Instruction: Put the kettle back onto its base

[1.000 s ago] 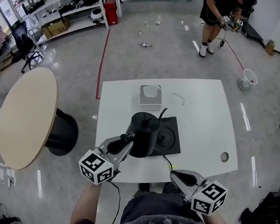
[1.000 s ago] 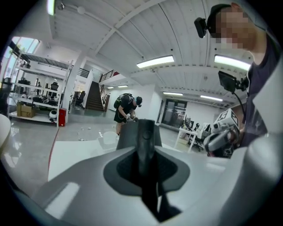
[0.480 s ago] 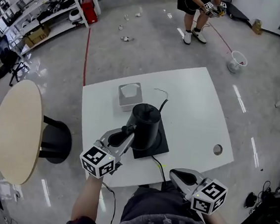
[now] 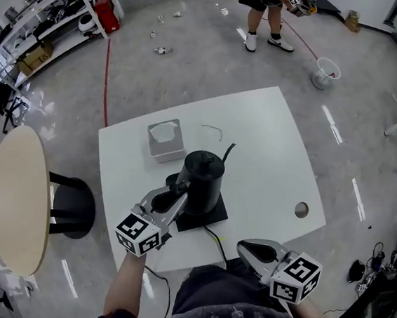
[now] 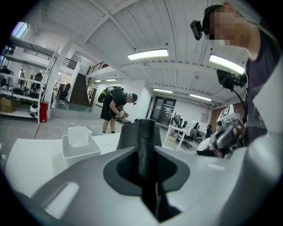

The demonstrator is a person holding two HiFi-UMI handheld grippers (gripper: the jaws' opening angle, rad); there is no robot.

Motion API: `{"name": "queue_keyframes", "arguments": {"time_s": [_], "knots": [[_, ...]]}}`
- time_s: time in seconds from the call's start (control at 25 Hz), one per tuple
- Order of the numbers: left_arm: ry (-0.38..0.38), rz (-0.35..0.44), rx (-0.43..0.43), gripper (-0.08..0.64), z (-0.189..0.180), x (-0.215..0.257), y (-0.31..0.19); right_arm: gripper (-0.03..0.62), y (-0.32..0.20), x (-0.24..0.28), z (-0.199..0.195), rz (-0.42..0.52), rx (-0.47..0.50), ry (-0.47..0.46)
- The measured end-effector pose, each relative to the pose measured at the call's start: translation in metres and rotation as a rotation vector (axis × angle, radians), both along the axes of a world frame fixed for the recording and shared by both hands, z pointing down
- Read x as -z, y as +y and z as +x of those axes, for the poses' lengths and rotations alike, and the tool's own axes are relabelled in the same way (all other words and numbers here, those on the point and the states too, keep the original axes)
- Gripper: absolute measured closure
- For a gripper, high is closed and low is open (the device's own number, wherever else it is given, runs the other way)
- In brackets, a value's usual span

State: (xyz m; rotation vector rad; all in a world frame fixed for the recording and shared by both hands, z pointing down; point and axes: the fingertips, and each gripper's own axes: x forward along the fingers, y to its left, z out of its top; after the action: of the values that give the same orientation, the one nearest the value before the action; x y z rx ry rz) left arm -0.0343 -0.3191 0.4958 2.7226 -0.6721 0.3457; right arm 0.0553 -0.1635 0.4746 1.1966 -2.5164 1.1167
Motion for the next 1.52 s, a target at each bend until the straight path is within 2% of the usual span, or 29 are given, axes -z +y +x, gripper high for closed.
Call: {"name": "queue_keyframes", "arguments": {"time_s": [0.36, 0.72, 0.96, 1.2, 1.52], "knots": [[0.022, 0.032, -0.028, 0.509, -0.005, -0.003, 0.015, 0.592, -0.002, 0.003, -0.009, -0.010, 0.032, 0.019], [0.036, 0.070, -0.011, 0.503, -0.014, -0.015, 0.032, 0.592, 0.006, 0.004, -0.025, 0.002, 0.065, 0.047], [-0.022, 0.092, -0.012, 0.503, -0.018, -0.025, 0.044, 0.592, 0.006, 0.006, -0.027, 0.010, 0.064, 0.047], [-0.128, 0.089, -0.031, 0.498, -0.028, -0.042, 0.051, 0.592, 0.004, 0.010, -0.035, 0.011, 0.080, 0.048], [-0.197, 0.100, -0.009, 0.492, -0.038, -0.057, 0.052, 0.592, 0.004, 0.006, -0.039, 0.015, 0.083, 0.039]]}}
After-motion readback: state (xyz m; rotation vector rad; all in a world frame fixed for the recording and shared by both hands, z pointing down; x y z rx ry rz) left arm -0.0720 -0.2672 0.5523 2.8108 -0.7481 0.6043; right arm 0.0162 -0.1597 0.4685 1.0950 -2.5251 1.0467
